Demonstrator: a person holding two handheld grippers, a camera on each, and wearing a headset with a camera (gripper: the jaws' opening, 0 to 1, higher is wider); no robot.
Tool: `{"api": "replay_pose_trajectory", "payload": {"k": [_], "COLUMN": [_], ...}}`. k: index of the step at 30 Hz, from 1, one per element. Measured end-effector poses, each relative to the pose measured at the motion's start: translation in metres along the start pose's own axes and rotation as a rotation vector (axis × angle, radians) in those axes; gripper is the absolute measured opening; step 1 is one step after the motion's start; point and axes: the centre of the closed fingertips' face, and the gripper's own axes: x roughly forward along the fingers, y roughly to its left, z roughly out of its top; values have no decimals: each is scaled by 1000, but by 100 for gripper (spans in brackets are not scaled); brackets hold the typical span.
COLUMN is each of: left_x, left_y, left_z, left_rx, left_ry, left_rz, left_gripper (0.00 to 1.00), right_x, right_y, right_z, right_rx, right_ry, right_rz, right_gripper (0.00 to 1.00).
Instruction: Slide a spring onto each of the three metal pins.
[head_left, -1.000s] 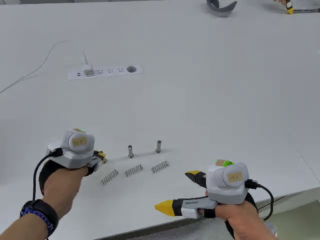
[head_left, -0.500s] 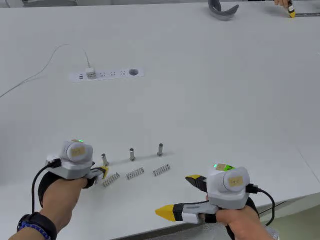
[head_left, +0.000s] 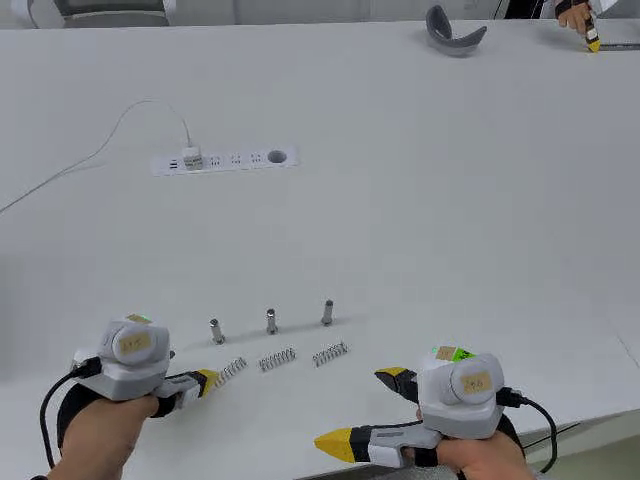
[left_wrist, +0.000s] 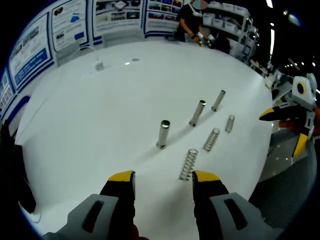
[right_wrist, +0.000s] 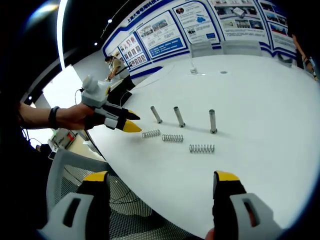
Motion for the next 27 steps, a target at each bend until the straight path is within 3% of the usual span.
{"api": "replay_pose_trajectory", "payload": {"k": [10, 14, 20, 27], "left_x": [-11, -14, -18, -24], "left_y": [-7, -11, -18, -34], "left_z": [-8, -13, -18, -20], "left_rx": [-13, -10, 26, 78], "left_ry": [-29, -20, -14, 3], "left_rz": [-44, -71, -96, -139], "left_gripper": [56, 62, 65, 68], "right_x": [3, 3, 3, 2], "right_y": [-4, -7, -9, -10], "right_z": [4, 5, 8, 7], "right_rx": [-12, -17, -19, -23], "right_ry": [-2, -2, -6, -4], "right_rz": [-5, -6, -10, -12], "right_gripper": [86, 86, 86, 87]}}
